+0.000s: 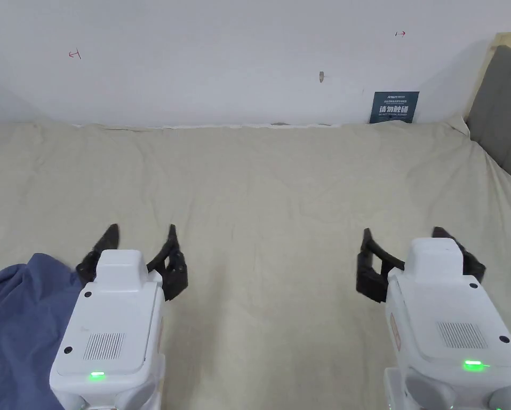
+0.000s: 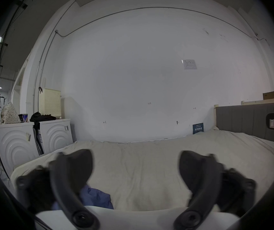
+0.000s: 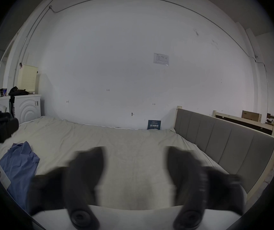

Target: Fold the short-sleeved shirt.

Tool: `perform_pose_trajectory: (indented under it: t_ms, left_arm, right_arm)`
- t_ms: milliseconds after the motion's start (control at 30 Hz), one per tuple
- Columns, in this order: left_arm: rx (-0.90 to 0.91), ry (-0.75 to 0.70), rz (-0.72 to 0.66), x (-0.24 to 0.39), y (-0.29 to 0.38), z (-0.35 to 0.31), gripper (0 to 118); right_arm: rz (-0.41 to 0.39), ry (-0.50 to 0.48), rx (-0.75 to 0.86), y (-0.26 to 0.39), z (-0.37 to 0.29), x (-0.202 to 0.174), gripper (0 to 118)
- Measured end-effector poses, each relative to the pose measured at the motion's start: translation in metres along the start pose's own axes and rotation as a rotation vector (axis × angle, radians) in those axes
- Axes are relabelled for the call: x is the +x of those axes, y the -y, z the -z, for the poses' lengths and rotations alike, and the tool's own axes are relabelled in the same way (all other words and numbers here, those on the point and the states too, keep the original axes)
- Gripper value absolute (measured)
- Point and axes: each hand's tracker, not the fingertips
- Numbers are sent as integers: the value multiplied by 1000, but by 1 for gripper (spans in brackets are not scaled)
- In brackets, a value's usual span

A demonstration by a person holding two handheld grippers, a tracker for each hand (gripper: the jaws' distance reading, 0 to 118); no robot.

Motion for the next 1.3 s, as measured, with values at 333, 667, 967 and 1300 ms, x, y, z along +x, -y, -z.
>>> perform_pose_trajectory:
  t_ms: [333, 667, 967, 1300]
  left_arm:
    - [-6, -1, 37, 0, 1, -2, 0]
    - [-46, -263, 36, -105, 5, -32, 0]
    - [-109, -534, 61, -210, 11, -94, 0]
    - [-217, -572, -42, -254, 23, -110, 0]
  right_arm:
    - [-27, -20, -2, -1, 11, -10, 2]
    - [-30, -298, 32, -14, 28, -105, 2]
    - [-29, -555, 42, -19, 15, -205, 2]
    - [-40, -638, 27, -19, 5, -234, 2]
